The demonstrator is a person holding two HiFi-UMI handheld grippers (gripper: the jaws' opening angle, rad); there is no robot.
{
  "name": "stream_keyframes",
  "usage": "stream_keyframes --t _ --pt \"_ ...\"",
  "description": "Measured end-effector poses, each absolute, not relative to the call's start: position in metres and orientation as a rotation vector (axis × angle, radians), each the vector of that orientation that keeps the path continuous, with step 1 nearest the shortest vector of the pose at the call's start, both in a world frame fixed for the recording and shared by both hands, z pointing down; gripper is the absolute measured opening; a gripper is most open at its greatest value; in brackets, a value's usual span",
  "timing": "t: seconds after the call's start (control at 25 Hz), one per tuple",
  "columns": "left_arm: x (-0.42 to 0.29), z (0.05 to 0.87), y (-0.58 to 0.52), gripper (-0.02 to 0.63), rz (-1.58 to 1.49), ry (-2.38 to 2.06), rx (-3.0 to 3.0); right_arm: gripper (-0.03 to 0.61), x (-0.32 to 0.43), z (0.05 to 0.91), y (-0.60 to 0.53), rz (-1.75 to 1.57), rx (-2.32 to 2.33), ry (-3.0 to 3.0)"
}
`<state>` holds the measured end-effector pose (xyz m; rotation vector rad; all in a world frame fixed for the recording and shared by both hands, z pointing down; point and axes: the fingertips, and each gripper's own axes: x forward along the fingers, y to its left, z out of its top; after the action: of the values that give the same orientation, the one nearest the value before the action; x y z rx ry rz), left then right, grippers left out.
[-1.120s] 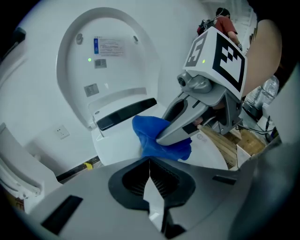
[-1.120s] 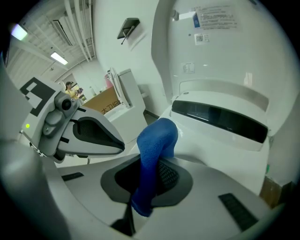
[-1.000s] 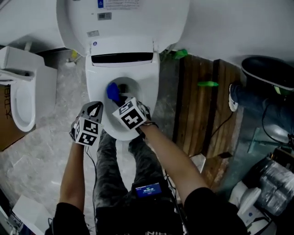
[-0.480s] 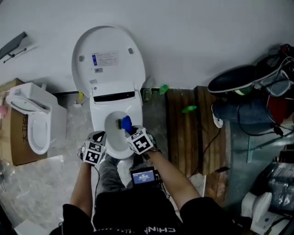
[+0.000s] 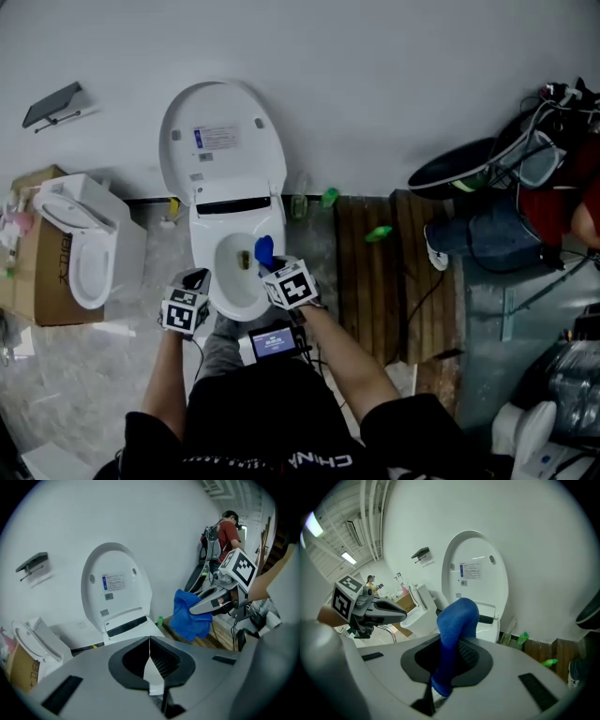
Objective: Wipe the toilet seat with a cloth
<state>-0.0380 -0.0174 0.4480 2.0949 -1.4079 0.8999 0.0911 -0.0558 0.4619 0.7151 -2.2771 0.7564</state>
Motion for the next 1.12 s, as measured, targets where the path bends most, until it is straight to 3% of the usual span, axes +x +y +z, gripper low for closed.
stream_keyframes --t 0.68,1.12 --pt "-0.032 0.417 0.049 0.012 0.857 -1.396 2.155 0.050 0.091 0.420 -0.013 0.653 0.827 -2.343" --pt "-0.049 0.407 0.148 0.012 0.848 -1.357 2.253 0.051 0.067 0.407 0.087 0.577 0.887 -2.336"
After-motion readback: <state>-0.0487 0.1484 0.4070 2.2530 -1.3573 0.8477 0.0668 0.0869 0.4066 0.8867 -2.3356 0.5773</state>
